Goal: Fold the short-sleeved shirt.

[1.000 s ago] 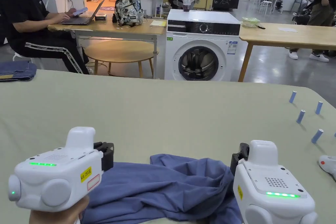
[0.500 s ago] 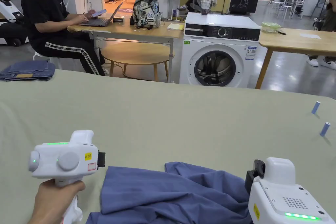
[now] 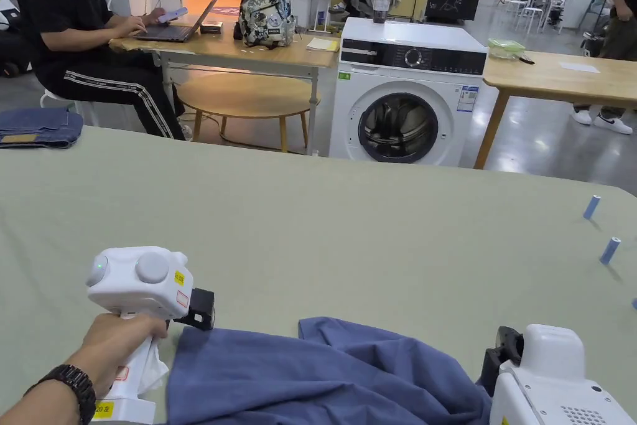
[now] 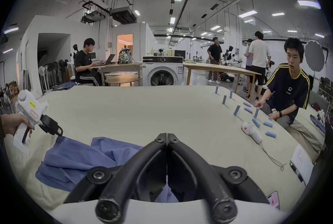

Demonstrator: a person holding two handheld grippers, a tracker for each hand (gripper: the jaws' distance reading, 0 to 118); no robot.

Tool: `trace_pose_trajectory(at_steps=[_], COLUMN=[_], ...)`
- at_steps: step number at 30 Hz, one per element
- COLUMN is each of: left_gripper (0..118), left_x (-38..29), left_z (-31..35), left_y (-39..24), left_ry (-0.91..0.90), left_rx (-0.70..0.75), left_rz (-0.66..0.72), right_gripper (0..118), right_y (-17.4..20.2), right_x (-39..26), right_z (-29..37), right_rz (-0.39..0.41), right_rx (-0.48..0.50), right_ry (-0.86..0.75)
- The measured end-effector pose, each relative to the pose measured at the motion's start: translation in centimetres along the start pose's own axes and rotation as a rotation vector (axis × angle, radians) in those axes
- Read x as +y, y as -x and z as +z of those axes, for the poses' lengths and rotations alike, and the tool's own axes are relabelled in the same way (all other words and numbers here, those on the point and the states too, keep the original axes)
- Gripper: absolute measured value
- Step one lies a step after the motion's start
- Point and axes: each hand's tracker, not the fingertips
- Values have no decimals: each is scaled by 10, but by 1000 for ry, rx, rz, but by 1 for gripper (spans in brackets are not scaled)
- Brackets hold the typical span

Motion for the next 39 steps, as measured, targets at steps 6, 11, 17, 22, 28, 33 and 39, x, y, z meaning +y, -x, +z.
trace_pose_trajectory(at_steps=[6, 11, 17, 22, 28, 33, 39], left_gripper=[59, 11, 0, 0, 0, 0, 0], left_x=[-13, -24, -37, -52, -79, -97, -109], left_z=[-16, -15, 7, 48, 89, 99, 96], left_y=[-15, -34, -38, -31, -24, -19, -20], left_ry=[41, -3, -66, -192, -256, -256, -237], left_rx=[83, 85, 37, -7, -37, -43, -33], left_rz=[-115, -163, -210, -185, -151, -135, -131], right_gripper=[0, 0, 0, 0, 44, 65, 65], right_y=[-7, -13, -35, -59, -78, -80, -62], right_x=[-5, -11, -4, 13, 8, -5, -23], right_z=[-5, -7, -11, -32, -88, -127, -142], right_rz=[-2, -15, -56, -72, -112, -125, -106], right_rx=[-18, -27, -32, 7, 81, 113, 108], right_ry=[22, 43, 69, 189, 426, 587, 715])
